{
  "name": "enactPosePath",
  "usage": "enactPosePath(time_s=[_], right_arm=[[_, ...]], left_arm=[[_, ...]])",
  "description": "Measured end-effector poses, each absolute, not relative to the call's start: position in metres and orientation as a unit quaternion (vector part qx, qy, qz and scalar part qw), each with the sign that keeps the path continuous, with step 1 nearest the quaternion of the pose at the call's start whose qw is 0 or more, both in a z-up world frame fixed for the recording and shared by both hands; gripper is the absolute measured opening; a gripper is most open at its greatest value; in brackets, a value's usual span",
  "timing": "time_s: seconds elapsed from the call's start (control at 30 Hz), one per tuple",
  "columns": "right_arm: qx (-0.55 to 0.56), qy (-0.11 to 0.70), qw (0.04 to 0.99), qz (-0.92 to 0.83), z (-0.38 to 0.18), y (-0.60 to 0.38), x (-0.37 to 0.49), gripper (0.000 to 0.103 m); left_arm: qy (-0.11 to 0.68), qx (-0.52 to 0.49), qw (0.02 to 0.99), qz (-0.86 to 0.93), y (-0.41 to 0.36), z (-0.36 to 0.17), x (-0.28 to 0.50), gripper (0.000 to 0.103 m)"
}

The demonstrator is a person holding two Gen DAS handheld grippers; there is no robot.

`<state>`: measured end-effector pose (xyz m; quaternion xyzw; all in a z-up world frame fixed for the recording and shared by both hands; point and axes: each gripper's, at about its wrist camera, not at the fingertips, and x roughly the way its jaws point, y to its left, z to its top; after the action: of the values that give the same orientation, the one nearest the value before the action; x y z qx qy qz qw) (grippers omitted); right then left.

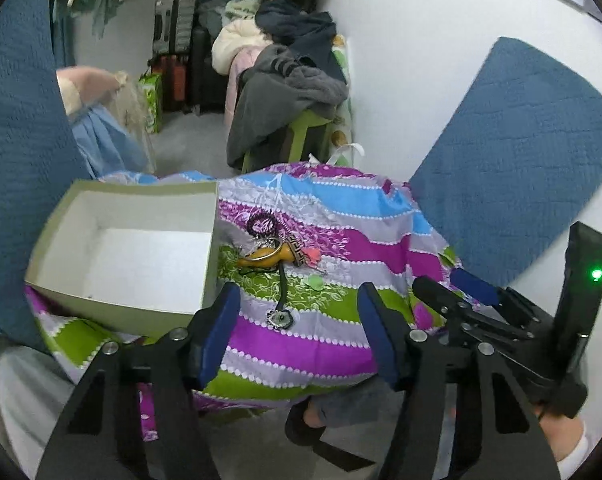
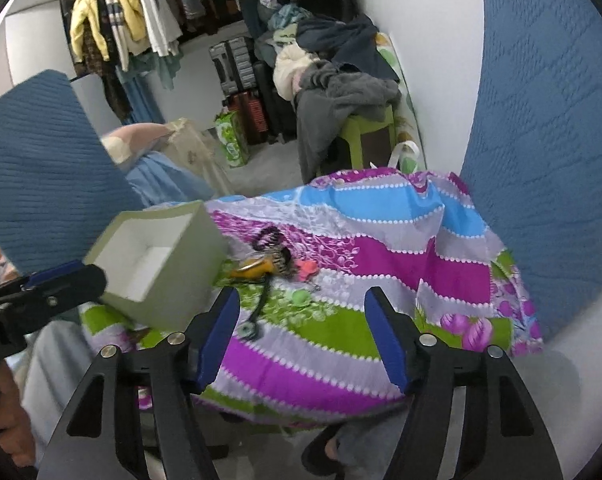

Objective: Organize jewelry
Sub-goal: 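Move both tools down toward the jewelry beside the white box, then grasp the black-and-white patterned bangle with the left tool while the right tool grasps the pink hat charm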

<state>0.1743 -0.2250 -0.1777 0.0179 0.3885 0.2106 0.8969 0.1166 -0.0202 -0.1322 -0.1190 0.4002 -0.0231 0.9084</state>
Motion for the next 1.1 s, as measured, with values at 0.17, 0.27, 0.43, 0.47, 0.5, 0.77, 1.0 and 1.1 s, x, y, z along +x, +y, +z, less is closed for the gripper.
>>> enactPosePath(time_s=[0.17, 0.27, 0.43, 0.47, 0.5, 0.77, 1.0, 1.1], right_arm=[[0.026, 0.413, 0.878, 0.239, -0.213, -0.219, 0.208, 0.063], [0.041, 0.440, 0.860, 0.256, -0.231, -0.216, 0.232, 0.049], [0.026, 0.448, 0.851, 0.271, -0.250, -0.210, 0.260, 0.034], [0.030, 0.456, 0.846, 0.274, -0.256, -0.210, 0.268, 0.031], [0.037, 0.464, 0.840, 0.279, -0.261, -0.211, 0.275, 0.029], [0.046, 0.487, 0.823, 0.289, -0.284, -0.209, 0.302, 0.029], [0.059, 0.503, 0.812, 0.290, -0.295, -0.211, 0.314, 0.029], [0.061, 0.507, 0.809, 0.292, -0.297, -0.210, 0.317, 0.029]], left_arm=[[0.413, -0.129, 0.901, -0.038, -0.024, -0.161, 0.143, 0.046], [0.425, -0.133, 0.894, -0.042, -0.027, -0.180, 0.163, 0.044], [0.440, -0.130, 0.887, -0.051, -0.039, -0.206, 0.191, 0.044], [0.452, -0.128, 0.882, -0.049, -0.042, -0.215, 0.200, 0.044], [0.458, -0.128, 0.878, -0.050, -0.043, -0.220, 0.204, 0.044], [0.471, -0.125, 0.873, -0.036, -0.048, -0.254, 0.245, 0.044], [0.468, -0.123, 0.875, -0.025, -0.047, -0.271, 0.272, 0.030], [0.474, -0.121, 0.872, -0.020, -0.046, -0.277, 0.279, 0.020]])
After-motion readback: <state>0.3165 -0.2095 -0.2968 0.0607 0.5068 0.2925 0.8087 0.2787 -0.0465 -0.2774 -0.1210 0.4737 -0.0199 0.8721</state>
